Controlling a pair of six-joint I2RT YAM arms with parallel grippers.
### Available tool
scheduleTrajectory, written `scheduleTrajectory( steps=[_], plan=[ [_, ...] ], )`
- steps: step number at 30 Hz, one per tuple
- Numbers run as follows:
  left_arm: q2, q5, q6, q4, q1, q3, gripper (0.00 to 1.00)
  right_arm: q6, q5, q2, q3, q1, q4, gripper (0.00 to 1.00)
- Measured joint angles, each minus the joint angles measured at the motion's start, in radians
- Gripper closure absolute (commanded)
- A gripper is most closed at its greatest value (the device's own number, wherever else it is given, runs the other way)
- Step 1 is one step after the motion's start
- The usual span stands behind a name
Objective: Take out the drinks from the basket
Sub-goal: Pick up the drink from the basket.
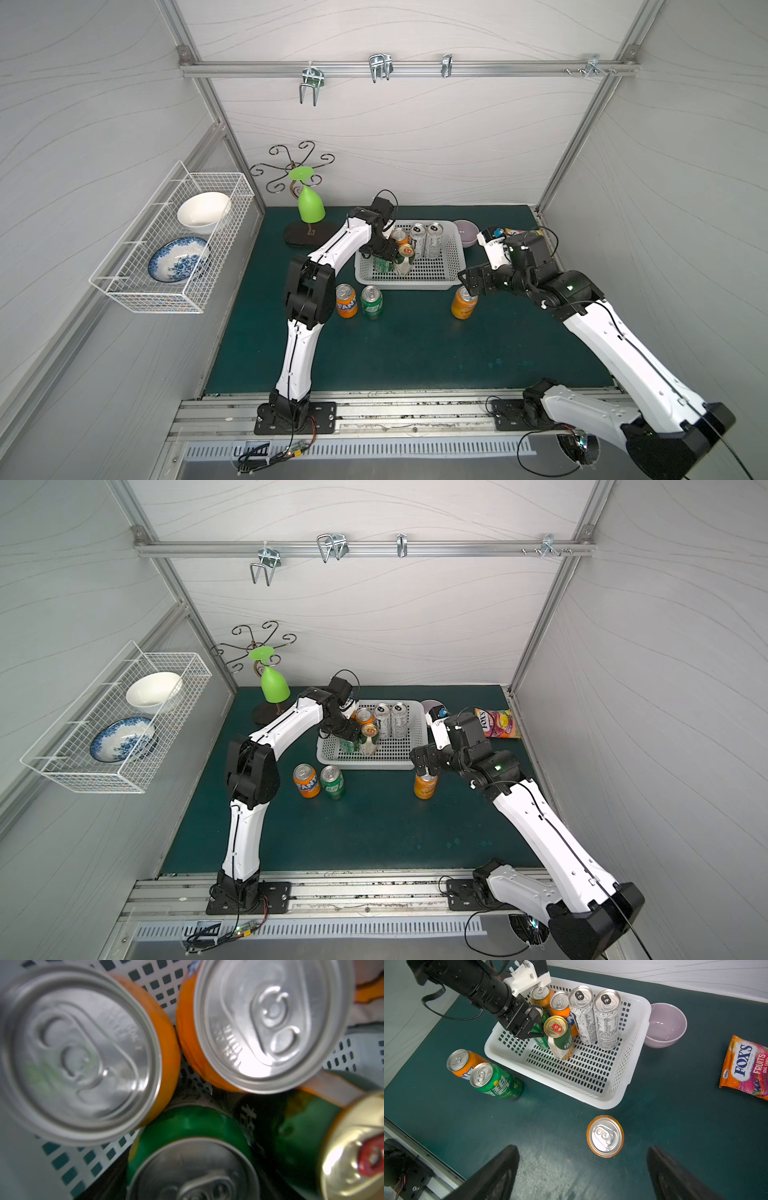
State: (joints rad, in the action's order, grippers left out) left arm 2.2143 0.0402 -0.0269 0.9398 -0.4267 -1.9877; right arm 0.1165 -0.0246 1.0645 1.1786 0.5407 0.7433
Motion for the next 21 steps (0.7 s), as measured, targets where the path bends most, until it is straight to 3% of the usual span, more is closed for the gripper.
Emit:
scheduleTrajectory(
  steps=[10,21],
  plan=[
    [0.013,-0.018,-0.008,-0.005,-0.005,-0.009,0.40,0.000,0.000,-0.002,-0.004,0.000,0.000,0.01],
    [-0.026,-0.032,-0.008,-0.004,-0.005,0.034,0.45,0.000,-0.001,-0.010,-0.017,-0.002,0.002,0.01]
  ],
)
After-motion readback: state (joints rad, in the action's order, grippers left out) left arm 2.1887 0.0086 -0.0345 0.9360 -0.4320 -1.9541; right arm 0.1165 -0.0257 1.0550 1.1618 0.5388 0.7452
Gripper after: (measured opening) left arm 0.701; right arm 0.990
